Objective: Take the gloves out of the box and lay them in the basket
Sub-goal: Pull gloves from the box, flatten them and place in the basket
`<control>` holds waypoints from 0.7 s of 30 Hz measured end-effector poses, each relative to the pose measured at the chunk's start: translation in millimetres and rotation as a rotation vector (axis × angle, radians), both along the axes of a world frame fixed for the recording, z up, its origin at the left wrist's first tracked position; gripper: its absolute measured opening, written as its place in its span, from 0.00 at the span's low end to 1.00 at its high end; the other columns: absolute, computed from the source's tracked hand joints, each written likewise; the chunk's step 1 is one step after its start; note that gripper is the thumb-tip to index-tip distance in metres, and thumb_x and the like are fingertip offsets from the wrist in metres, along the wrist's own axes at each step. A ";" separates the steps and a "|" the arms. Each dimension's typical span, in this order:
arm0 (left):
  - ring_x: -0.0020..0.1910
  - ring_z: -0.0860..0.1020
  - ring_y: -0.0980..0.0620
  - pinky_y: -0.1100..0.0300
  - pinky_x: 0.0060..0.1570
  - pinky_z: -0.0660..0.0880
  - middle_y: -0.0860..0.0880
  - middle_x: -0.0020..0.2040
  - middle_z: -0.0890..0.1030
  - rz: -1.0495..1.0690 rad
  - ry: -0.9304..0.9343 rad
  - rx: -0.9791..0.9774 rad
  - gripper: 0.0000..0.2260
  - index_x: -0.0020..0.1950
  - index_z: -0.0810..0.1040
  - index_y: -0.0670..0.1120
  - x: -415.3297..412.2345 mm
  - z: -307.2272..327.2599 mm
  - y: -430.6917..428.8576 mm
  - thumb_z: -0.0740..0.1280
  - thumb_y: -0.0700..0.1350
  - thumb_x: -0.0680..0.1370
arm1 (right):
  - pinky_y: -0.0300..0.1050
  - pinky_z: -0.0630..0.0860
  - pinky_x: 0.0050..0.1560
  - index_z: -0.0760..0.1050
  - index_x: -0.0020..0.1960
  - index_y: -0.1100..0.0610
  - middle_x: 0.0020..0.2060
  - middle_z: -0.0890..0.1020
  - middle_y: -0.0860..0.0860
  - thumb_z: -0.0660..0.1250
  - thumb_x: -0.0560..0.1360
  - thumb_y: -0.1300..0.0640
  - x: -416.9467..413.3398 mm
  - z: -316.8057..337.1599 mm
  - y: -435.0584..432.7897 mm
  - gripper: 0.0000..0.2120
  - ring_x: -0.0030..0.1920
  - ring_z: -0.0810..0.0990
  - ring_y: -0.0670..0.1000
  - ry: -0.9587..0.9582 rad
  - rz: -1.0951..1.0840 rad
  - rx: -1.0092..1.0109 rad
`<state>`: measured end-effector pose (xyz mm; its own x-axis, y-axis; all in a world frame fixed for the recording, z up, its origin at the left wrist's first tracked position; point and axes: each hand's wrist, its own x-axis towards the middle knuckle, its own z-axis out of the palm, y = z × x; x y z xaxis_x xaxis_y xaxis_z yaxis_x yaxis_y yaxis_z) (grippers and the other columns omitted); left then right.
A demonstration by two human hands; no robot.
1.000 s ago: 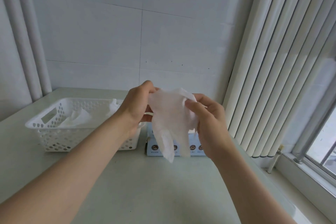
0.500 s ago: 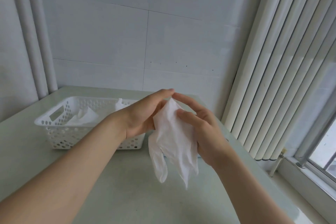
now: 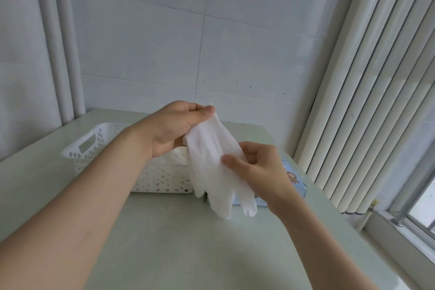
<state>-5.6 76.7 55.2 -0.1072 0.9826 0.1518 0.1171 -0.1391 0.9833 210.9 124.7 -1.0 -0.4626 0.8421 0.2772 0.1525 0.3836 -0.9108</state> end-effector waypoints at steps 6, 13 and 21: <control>0.43 0.81 0.44 0.55 0.41 0.79 0.40 0.45 0.82 0.161 -0.052 -0.027 0.14 0.50 0.81 0.38 -24.1 2.0 4.4 0.63 0.46 0.87 | 0.43 0.79 0.39 0.85 0.50 0.60 0.41 0.88 0.55 0.75 0.78 0.57 -13.3 9.1 12.5 0.06 0.39 0.85 0.51 0.161 -0.014 -0.093; 0.41 0.73 0.46 0.54 0.41 0.74 0.47 0.45 0.74 0.436 0.140 -0.007 0.11 0.52 0.76 0.49 -50.6 -4.2 9.5 0.64 0.56 0.84 | 0.58 0.81 0.51 0.79 0.61 0.68 0.49 0.86 0.62 0.72 0.80 0.62 -44.5 29.2 24.0 0.13 0.45 0.85 0.60 0.333 0.162 -0.366; 0.40 0.64 0.46 0.58 0.34 0.63 0.45 0.44 0.66 0.547 0.212 -0.118 0.11 0.53 0.74 0.49 -90.0 -9.2 -1.6 0.60 0.56 0.86 | 0.45 0.83 0.40 0.87 0.53 0.59 0.46 0.89 0.56 0.81 0.73 0.56 -89.3 45.6 39.0 0.11 0.37 0.84 0.53 0.044 -0.016 -0.276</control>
<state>-95.6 75.1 46.0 -0.5821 0.8045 0.1181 0.3361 0.1057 0.9359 121.7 163.8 44.5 -0.4409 0.8958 0.0555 0.1148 0.1175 -0.9864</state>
